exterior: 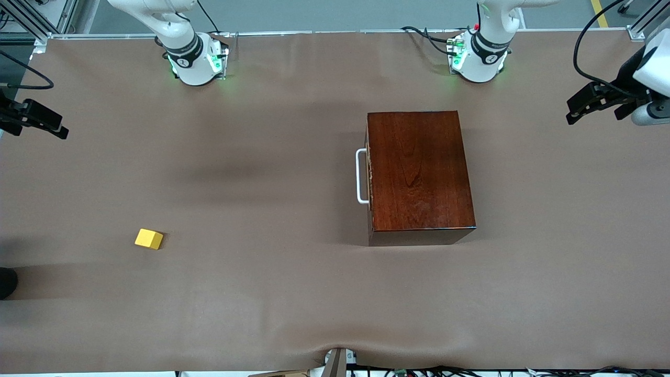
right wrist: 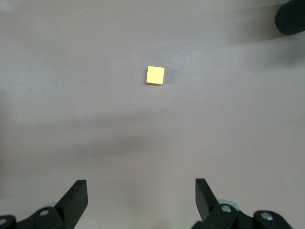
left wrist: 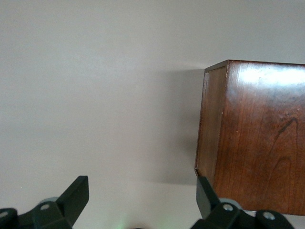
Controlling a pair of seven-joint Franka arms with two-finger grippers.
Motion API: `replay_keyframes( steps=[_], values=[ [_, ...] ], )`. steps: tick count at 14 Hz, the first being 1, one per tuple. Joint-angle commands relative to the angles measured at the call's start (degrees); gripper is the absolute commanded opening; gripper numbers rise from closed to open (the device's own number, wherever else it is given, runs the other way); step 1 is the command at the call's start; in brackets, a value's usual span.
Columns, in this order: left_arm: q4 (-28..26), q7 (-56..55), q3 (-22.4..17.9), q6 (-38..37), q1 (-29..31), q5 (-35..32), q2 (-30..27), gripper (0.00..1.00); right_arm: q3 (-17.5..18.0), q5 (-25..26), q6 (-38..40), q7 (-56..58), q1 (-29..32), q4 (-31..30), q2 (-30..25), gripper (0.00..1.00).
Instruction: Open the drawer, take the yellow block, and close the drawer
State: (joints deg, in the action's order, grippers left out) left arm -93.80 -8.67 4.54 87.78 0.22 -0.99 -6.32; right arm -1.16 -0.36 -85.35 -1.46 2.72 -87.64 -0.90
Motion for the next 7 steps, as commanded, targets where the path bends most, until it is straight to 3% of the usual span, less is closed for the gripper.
replay_keyframes(
  steps=[1, 7],
  values=[
    [2.21, 1.37, 0.30, -2.17, 0.75, 0.02, 0.52, 1.00, 0.63, 0.18, -0.08, -0.65, 0.54, 0.36, 0.11, 1.00],
    [2.74, 1.28, 0.38, -3.41, 0.66, 0.37, 1.23, 1.00, 0.63, 0.18, -0.08, -0.65, 0.54, 0.45, 0.11, 1.00]
  ],
)
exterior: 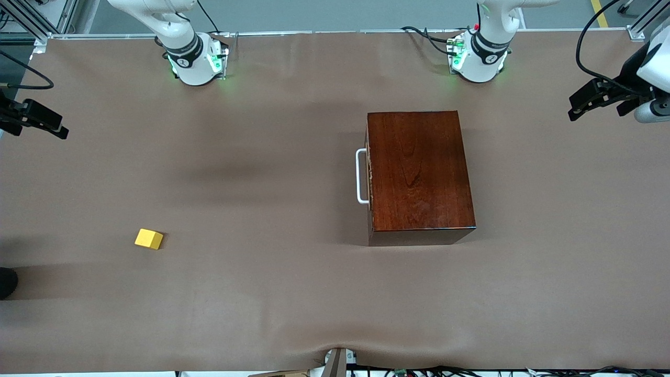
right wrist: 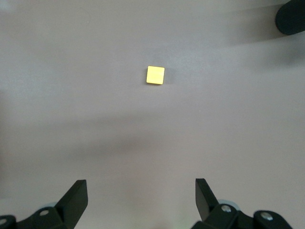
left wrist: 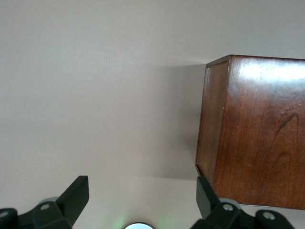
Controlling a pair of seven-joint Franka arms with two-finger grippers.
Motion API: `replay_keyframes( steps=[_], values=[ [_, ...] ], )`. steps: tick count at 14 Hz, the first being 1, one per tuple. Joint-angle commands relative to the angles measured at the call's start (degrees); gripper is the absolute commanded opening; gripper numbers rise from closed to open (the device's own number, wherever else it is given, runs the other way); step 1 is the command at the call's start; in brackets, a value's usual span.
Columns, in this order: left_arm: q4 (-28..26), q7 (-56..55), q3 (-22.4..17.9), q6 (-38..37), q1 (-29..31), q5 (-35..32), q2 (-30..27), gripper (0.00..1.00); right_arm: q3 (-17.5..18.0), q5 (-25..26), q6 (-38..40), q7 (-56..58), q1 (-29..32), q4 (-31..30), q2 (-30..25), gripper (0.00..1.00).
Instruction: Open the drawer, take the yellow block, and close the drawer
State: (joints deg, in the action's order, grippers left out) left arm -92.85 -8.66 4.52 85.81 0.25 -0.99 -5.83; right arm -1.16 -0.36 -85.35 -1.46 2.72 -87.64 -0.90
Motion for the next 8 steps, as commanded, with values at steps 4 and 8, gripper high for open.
replay_keyframes(
  steps=[4, 8],
  values=[
    [1.80, 1.28, 0.67, -1.79, 0.62, 0.46, 0.64, 1.00, 0.63, 0.18, -0.08, -0.65, 0.54, 0.45, 0.11, 1.00],
    [2.15, 1.10, 0.76, -2.05, 0.62, 0.64, 0.64, 1.00, 0.63, 0.18, -0.08, -0.65, 0.54, 0.45, 0.11, 1.00]
  ],
)
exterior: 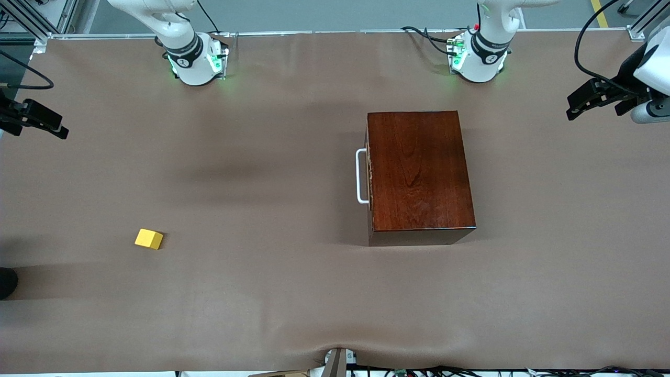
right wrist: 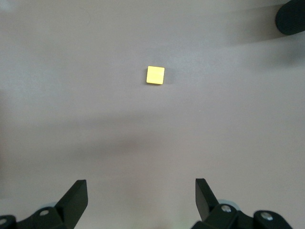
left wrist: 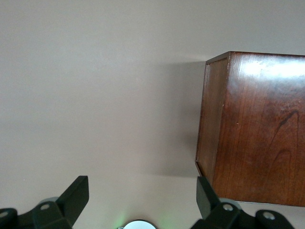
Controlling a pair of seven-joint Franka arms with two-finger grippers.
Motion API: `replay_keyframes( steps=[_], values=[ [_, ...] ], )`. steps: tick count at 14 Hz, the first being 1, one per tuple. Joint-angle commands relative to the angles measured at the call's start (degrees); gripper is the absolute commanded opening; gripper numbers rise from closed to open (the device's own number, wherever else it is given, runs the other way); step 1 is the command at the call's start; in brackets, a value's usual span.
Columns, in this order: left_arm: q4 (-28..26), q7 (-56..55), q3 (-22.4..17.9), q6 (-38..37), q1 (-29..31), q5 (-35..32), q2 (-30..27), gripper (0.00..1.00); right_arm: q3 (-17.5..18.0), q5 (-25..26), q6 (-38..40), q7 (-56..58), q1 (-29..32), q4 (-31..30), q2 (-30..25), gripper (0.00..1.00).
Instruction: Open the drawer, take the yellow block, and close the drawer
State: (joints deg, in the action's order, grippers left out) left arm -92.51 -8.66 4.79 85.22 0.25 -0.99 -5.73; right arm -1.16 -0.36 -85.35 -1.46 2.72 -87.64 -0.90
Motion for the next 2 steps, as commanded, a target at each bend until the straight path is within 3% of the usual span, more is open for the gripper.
replay_keyframes(
  steps=[1, 2],
  values=[
    [1.90, 1.01, 0.49, -1.46, 0.63, 0.64, 0.55, 1.00, 0.63, 0.18, -0.08, -0.65, 0.54, 0.45, 0.11, 1.00],
    [1.90, 1.01, 0.49, -1.46, 0.63, 0.64, 0.46, 1.00, 0.54, 0.18, -0.08, -0.65, 0.54, 0.45, 0.11, 1.00]
  ],
)
